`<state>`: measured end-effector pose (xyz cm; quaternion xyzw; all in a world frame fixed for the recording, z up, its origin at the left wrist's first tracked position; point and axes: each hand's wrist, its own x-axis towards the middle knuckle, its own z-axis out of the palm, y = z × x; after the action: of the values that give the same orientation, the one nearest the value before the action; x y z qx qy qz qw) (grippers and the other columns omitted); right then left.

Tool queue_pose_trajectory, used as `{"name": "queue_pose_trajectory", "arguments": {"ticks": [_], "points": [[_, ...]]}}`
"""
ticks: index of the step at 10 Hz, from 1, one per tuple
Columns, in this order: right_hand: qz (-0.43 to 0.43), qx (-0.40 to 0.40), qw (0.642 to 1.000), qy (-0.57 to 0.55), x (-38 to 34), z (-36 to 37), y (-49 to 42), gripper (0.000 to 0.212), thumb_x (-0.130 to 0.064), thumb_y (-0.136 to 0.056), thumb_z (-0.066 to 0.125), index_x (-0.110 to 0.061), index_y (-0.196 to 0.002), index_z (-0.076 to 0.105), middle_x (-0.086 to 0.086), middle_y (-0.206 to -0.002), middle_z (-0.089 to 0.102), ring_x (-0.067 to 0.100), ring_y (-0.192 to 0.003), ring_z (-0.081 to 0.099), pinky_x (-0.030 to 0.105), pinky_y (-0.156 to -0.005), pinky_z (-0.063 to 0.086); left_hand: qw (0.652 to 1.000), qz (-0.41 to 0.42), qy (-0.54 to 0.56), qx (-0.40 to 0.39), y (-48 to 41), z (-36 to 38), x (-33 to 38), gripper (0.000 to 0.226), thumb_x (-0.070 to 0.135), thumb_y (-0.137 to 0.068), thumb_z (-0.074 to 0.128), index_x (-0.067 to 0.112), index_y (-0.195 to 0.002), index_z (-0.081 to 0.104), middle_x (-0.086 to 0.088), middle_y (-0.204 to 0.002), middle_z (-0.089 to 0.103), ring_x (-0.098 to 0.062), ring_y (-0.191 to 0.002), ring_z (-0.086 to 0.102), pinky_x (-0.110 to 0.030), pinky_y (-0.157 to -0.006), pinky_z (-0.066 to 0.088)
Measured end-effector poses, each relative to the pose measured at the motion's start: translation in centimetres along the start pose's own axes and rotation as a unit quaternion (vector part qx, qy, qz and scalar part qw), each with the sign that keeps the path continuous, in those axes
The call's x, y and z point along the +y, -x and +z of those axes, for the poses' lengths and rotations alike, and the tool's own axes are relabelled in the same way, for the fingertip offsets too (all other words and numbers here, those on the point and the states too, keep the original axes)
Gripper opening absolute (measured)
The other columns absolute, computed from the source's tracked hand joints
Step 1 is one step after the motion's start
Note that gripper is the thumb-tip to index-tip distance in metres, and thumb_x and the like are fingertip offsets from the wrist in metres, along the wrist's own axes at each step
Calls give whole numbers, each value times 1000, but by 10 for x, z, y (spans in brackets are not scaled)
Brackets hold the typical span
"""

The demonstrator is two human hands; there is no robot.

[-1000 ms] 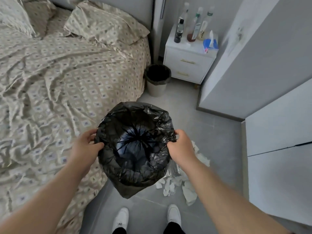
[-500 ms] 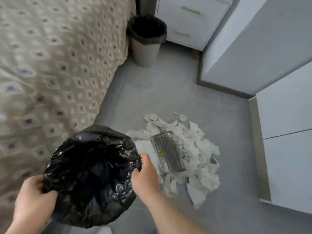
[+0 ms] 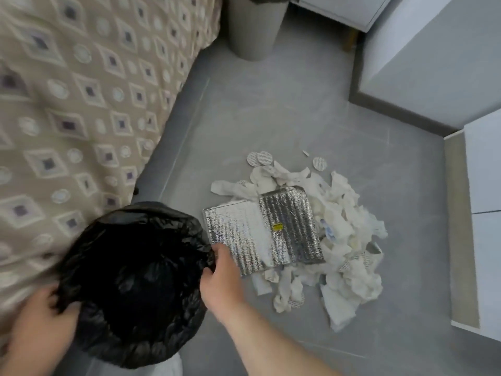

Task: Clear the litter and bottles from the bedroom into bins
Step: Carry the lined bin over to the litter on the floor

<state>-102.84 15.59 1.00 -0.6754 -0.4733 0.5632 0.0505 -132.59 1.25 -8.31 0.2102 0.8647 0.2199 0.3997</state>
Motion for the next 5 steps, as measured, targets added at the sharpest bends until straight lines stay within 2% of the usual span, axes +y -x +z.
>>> {"name": "queue_pose_trajectory", "arguments": {"ticks": [1, 2, 3, 4, 5], "points": [[-7, 25, 1000, -2, -4, -6, -26, 35, -7, -88, 42, -34, -110, 43, -7, -97, 60, 14, -88, 58, 27, -75, 45, 998, 54, 41, 16, 37, 24, 113, 45, 11, -83, 57, 30, -124, 55, -5, -113, 64, -26, -105, 61, -45, -97, 45], [-4, 45, 999, -6, -5, -10, -48, 34, -9, -87, 43, -36, -107, 41, -3, -94, 64, 18, -84, 62, 35, -76, 53, 997, 50, 63, -10, 21, 36, 124, 57, -8, -85, 49, 24, -132, 52, 2, -121, 59, -18, -114, 54, -37, -102, 39], [-6, 60, 998, -17, -2, -13, -65, 35, -10, -86, 44, -32, -113, 45, 0, -91, 67, 22, -83, 65, 39, -77, 55, 994, 63, 73, -55, 15, 44, 138, 70, -4, -86, 53, 37, -141, 39, 13, -126, 50, -12, -119, 47, -34, -102, 37], [-18, 67, 997, -43, -7, -18, -77, 37, -8, -87, 46, -30, -117, 48, 1, -93, 69, 21, -85, 67, 35, -76, 55, 993, 52, 86, -70, 4, 49, 154, 77, -2, -83, 55, 36, -146, 31, 14, -128, 47, -8, -119, 42, -29, -99, 34], [-39, 81, 995, -48, -12, -25, -85, 38, -9, -89, 48, -29, -121, 51, 0, -100, 70, 20, -93, 66, 33, -80, 54, 986, 61, 113, -109, -5, 48, 160, 80, 8, -77, 58, 42, -144, 29, 14, -140, 45, -14, -131, 43, -39, -111, 33]]}}
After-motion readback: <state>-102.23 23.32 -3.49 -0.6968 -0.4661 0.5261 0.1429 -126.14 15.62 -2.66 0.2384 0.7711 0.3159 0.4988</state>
